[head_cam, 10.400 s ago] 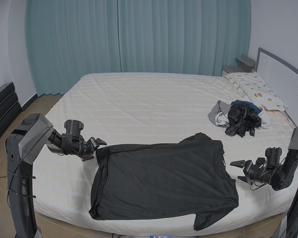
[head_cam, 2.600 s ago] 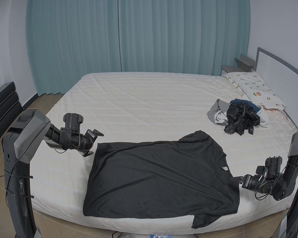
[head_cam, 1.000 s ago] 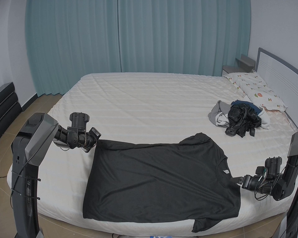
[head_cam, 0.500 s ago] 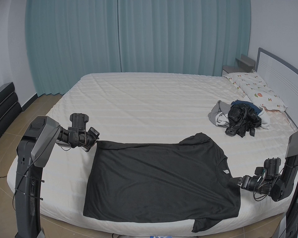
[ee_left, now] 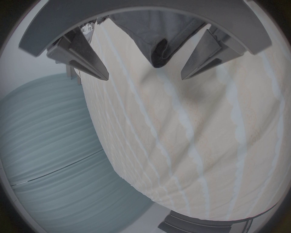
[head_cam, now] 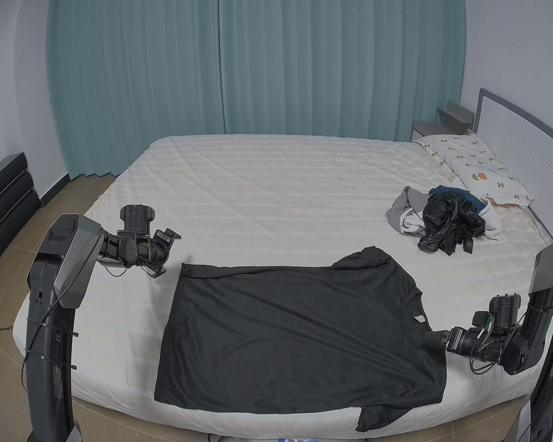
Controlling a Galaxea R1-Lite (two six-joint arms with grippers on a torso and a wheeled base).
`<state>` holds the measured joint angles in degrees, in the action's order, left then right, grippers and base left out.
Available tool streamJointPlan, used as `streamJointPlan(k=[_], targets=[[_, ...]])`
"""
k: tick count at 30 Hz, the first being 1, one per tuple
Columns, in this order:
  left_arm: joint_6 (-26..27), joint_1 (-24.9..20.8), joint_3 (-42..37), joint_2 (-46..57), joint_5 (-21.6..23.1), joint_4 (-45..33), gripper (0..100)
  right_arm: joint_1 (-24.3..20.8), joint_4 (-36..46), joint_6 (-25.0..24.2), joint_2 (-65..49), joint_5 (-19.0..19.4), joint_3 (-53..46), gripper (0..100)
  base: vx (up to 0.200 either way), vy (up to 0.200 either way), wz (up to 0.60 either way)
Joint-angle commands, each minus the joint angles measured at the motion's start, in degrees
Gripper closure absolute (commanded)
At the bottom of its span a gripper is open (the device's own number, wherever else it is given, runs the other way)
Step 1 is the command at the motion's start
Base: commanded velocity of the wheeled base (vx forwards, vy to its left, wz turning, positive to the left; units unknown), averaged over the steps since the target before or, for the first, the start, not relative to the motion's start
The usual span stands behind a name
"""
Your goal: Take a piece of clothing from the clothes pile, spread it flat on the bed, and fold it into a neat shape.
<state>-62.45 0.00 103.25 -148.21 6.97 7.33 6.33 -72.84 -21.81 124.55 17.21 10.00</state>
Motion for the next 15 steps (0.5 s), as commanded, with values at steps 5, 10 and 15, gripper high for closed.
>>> streamJointPlan(k=[5, 10, 15], targets=[[0.3, -2.7, -0.2, 2.1, 0.0, -2.7, 0, 0.0, 0.0, 0.0, -0.1, 0.0, -0.2, 0, 0.000, 0.000, 0.00], [0.4, -3.8, -0.5, 2.1, 0.0, -2.8, 0, 0.0, 0.0, 0.0, -0.3, 0.0, -0.2, 0, 0.000, 0.000, 0.00], [2.2, -4.6, -0.5, 1.5, -0.1, -2.7, 0, -0.1, 0.0, 0.0, -0.3, 0.0, -0.2, 0, 0.000, 0.000, 0.00]])
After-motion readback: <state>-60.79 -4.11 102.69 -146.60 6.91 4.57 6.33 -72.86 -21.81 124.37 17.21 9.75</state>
